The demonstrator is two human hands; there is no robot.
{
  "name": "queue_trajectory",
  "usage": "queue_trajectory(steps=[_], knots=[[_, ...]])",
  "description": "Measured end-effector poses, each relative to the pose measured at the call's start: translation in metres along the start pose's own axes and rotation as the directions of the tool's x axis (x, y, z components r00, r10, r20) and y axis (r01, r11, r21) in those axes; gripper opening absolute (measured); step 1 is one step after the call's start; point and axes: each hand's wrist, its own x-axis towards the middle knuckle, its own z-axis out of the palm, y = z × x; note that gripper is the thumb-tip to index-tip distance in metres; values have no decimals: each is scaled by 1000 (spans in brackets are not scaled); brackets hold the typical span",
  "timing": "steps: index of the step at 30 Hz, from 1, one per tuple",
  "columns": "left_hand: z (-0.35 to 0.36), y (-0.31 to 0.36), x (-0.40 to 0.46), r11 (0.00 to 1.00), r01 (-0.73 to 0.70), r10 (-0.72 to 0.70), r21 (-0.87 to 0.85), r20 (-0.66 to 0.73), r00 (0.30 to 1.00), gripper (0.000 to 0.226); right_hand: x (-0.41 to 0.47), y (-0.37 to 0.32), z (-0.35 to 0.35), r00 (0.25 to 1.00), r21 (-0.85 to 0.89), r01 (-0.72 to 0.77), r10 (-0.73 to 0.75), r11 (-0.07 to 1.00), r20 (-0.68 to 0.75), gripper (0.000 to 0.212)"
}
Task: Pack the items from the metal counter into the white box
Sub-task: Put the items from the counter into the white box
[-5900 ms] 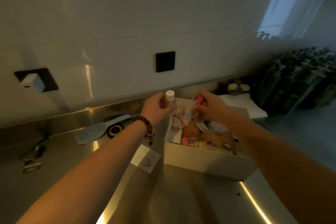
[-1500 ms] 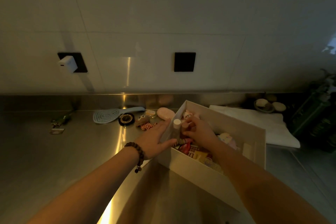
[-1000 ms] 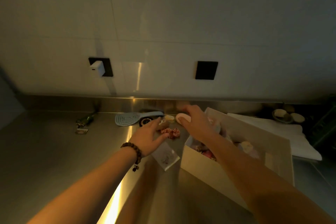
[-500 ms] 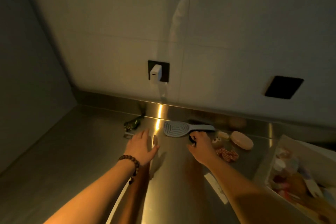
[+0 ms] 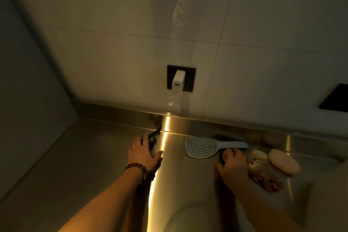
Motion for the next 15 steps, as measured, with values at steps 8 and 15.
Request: queue_trajectory(steps=[8, 15], knots=[[3, -1, 3, 993, -101, 95, -59, -92, 991, 36, 4, 2, -6, 997, 18, -78, 78, 997, 12, 47], [-7, 18, -24, 964, -123, 125, -235, -6, 992, 28, -17, -5, -15, 999, 180, 29, -22, 983, -42, 39]])
